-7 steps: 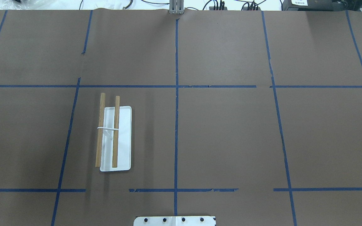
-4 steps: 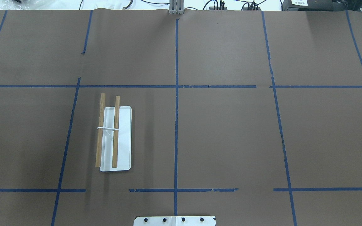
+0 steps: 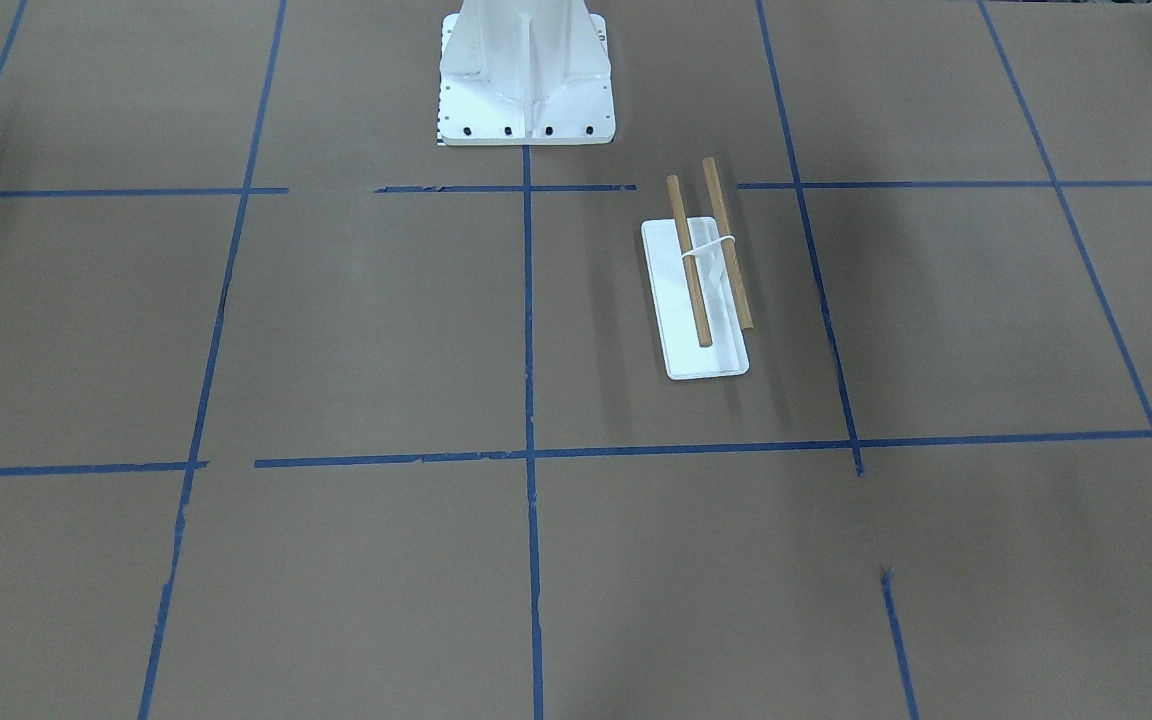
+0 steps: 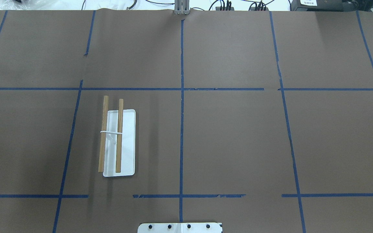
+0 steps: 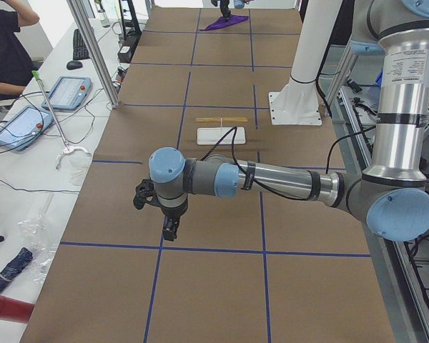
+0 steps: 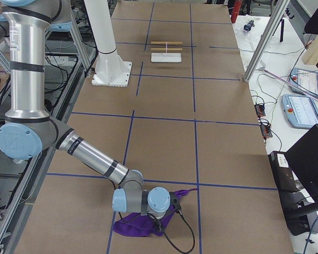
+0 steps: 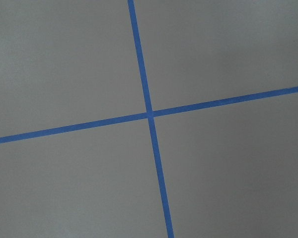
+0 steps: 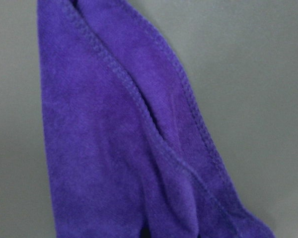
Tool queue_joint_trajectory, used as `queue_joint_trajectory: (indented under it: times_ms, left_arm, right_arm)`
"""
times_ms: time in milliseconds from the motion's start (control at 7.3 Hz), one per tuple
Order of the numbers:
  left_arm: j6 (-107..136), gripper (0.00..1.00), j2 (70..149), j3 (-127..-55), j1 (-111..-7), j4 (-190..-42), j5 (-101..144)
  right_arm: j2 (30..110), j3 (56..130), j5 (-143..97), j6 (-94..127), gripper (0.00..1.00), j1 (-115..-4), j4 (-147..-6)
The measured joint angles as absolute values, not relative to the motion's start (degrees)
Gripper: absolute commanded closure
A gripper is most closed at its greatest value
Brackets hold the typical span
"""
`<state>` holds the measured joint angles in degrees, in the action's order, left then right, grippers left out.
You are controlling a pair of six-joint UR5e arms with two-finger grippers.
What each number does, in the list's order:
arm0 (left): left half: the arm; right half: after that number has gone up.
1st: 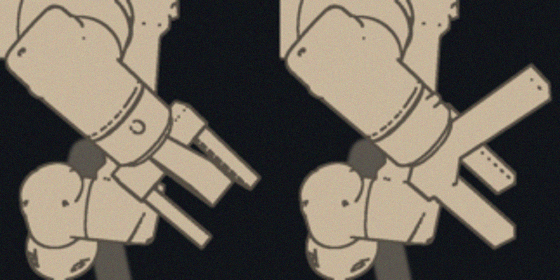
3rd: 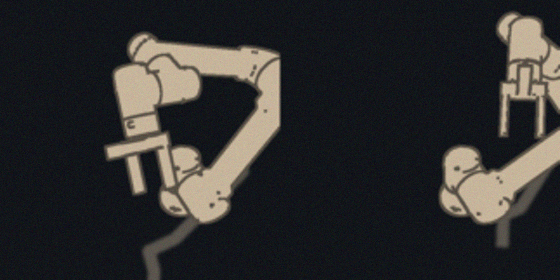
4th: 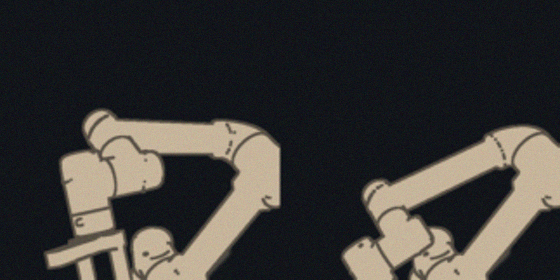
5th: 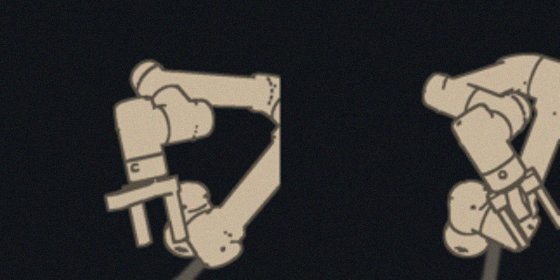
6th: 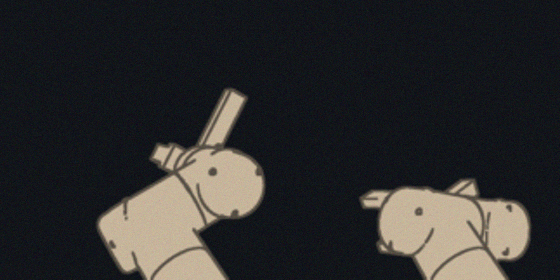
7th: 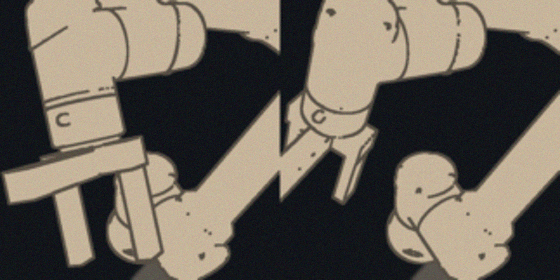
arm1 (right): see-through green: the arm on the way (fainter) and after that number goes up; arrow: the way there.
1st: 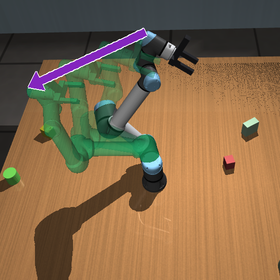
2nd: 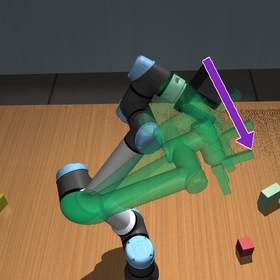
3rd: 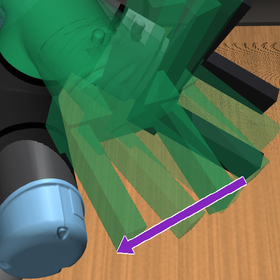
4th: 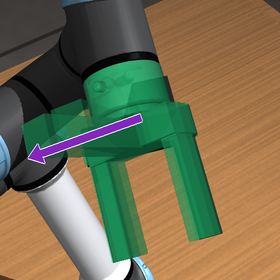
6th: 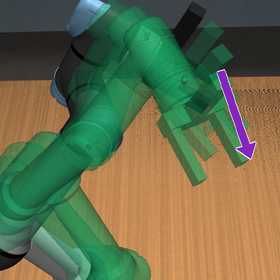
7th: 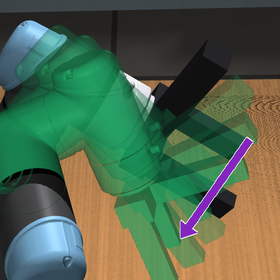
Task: Hang towel on rack
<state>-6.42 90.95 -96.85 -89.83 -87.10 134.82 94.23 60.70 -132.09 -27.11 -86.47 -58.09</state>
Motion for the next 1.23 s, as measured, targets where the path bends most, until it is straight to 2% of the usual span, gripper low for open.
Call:
queue_joint_trajectory:
  times_ms: [274,685,959,1233]
  left_arm:
    - [-6.42,0.00,90.94,-96.86,-89.83,-87.10,134.88]
    - [-6.42,0.00,91.00,-96.91,-89.83,-87.10,134.91]
    - [-6.43,0.00,91.04,-96.88,-89.83,-87.11,134.91]
    - [-6.55,0.00,91.20,-96.93,-89.80,-87.39,134.91]
  right_arm:
    - [94.37,62.51,-133.11,-27.59,1.00,-86.65,-58.06]
    - [94.47,69.11,-137.58,-27.54,1.00,-89.91,-58.92]
    - [93.13,77.62,-138.89,-27.17,1.00,-92.09,-64.95]
    - [88.35,87.43,-138.92,-24.85,1.00,-92.67,-75.02]
